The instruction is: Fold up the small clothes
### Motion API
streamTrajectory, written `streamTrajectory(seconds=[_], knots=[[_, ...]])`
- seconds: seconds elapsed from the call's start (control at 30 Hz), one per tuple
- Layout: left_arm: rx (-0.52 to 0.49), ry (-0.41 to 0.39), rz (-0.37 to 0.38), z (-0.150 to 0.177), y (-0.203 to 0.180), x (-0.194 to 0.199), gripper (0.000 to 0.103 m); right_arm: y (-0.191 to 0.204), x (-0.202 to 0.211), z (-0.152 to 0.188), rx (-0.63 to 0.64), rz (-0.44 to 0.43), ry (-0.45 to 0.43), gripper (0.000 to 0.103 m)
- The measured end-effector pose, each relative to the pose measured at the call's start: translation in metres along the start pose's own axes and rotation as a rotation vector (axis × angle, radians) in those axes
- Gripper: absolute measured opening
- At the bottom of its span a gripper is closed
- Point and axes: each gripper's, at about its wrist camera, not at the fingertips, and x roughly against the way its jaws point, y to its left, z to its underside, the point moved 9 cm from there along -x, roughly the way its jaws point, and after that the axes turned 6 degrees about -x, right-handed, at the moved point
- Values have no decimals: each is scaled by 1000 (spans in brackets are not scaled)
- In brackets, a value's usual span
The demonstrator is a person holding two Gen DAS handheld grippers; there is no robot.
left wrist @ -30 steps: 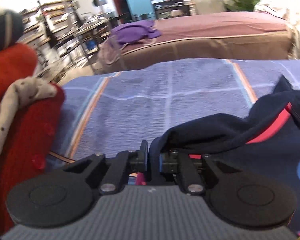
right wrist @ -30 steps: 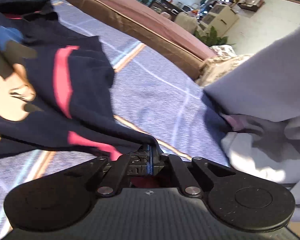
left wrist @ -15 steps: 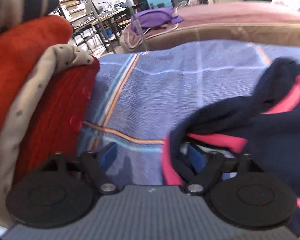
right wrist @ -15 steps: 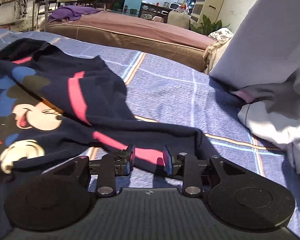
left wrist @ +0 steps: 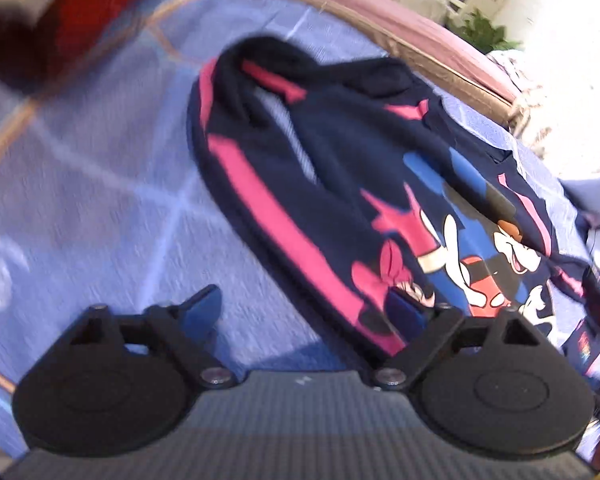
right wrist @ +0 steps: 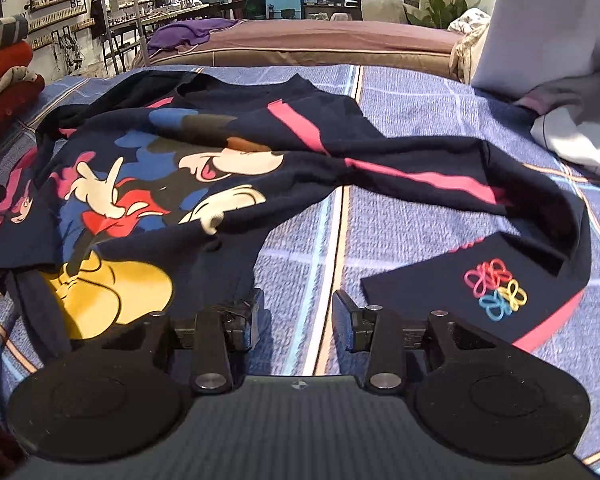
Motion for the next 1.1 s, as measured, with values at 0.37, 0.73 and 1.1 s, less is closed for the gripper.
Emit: streamTrajectory(seconds=[0.37, 0.73, 1.1], knots=[[-75, -155, -42, -19, -14, 16, 9, -2, 24, 25, -98, -10, 3, 65], [133, -156, -191, -6, 101, 86, 53, -8, 22, 36, -136, -30, 36, 75], [98, -38, 132, 16, -15, 5, 50, -6, 25, 40, -128, -13, 36, 81]])
